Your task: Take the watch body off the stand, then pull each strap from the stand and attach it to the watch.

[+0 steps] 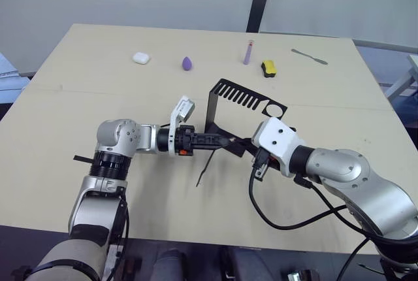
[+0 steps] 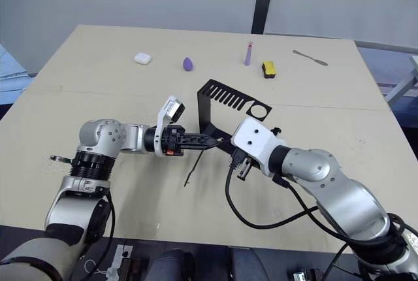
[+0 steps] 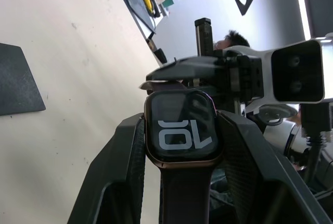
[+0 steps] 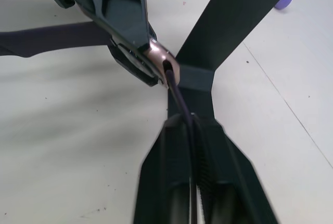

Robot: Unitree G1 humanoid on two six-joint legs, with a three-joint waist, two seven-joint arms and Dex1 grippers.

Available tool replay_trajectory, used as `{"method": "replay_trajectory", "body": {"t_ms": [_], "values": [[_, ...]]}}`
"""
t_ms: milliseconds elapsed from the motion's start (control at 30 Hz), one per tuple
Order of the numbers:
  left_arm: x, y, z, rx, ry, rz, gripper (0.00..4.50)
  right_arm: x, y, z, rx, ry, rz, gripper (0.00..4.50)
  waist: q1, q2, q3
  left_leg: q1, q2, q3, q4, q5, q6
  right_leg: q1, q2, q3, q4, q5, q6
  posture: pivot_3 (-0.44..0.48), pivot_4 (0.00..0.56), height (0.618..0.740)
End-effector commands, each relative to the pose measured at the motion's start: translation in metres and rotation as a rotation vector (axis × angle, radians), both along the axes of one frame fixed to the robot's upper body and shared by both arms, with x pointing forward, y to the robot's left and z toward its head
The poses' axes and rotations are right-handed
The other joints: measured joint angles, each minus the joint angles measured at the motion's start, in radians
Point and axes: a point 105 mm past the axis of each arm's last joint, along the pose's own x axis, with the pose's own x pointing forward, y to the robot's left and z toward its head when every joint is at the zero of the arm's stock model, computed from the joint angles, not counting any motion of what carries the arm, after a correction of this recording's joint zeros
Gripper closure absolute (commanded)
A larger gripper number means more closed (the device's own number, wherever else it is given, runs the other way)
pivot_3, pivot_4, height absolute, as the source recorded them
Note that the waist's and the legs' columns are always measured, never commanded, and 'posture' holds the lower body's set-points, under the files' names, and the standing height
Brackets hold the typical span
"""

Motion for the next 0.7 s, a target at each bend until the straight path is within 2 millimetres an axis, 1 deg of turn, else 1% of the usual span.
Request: {"method": "replay_trajectory", "body": {"t_ms": [33,133,167,200,233,333,367,467,533,600,700], "values": [[-0.011,-0.002,0.012,0.008,-0.182,-0.074,2.91,-0.024,-0.003,0.016,0.024,-0.013,0.120,2.68,0.001,0.000,0.000,0.000,0.000,0.000,0.000,0.000,0.000,0.000,0.000,0.000,-0.001,0.000,0.000,0.000,0.150,0.740],[-0.022,0.001,0.019,0.023,-0.342,-0.132,2.91,-0.039,-0.018,0.023,0.060,0.029,0.172,1.16,0.001,0.000,0.000,0.000,0.000,0.000,-0.002,0.000,0.000,0.001,0.000,0.000,-0.003,0.000,0.000,0.000,0.150,0.740],[-0.026,0.003,0.021,0.030,-0.421,-0.150,2.91,-0.044,-0.023,0.025,0.081,0.042,0.183,0.73,0.001,0.000,0.000,0.000,0.000,0.000,-0.003,0.000,0.000,0.001,0.000,0.000,-0.003,0.000,0.000,0.000,0.150,0.740],[-0.029,0.005,0.021,0.046,-0.498,-0.170,2.91,-0.048,-0.027,0.028,0.108,0.055,0.196,0.18,0.001,0.000,0.000,0.000,0.000,0.000,-0.003,0.000,0.000,0.002,0.000,0.000,-0.004,0.000,0.000,0.000,0.150,0.740],[-0.031,0.006,0.022,0.056,-0.609,-0.191,2.91,-0.053,-0.031,0.030,0.138,0.074,0.216,0.03,0.001,0.000,0.000,0.000,0.000,0.000,-0.002,0.000,0.000,0.002,0.000,0.000,-0.004,0.000,0.000,0.000,0.150,0.740],[-0.036,0.010,0.015,0.119,-0.960,-0.259,2.91,-0.065,-0.039,0.030,0.209,0.123,0.252,0.03,0.000,0.000,0.000,0.002,0.000,0.000,-0.004,0.000,0.000,0.004,0.000,0.000,-0.006,0.000,0.000,0.000,0.150,0.740],[-0.037,0.011,0.012,0.133,-1.047,-0.279,2.91,-0.066,-0.041,0.029,0.221,0.134,0.254,0.03,-0.001,0.000,0.000,0.004,0.000,0.001,-0.006,0.000,0.000,0.005,0.001,0.001,-0.006,0.000,0.000,0.000,0.150,0.740],[-0.035,0.010,0.006,0.154,-1.309,-0.283,2.91,-0.068,-0.041,0.025,0.233,0.135,0.262,0.03,0.001,0.000,0.000,0.004,0.000,0.001,-0.008,0.001,0.000,0.005,0.001,0.001,-0.007,0.000,0.000,0.000,0.150,0.740],[-0.032,0.009,0.003,0.172,-1.513,-0.296,2.91,-0.068,-0.040,0.023,0.231,0.127,0.270,0.03,0.002,0.000,0.000,0.004,0.000,0.002,-0.007,0.001,0.000,0.005,0.001,0.001,-0.008,0.000,0.000,0.000,0.150,0.740],[-0.031,0.009,0.000,0.174,-1.652,-0.322,2.91,-0.067,-0.039,0.021,0.224,0.119,0.278,0.03,0.003,0.000,0.000,0.004,-0.001,0.001,-0.007,0.001,0.001,0.005,0.001,0.001,-0.009,0.000,0.000,0.000,0.150,0.740],[-0.029,0.008,0.001,0.155,-1.784,-0.314,2.91,-0.068,-0.037,0.017,0.198,0.107,0.293,0.03,0.003,0.000,0.000,0.004,-0.001,0.001,-0.008,0.001,0.001,0.005,0.001,0.001,-0.009,0.000,0.000,0.000,0.150,0.740]]}}
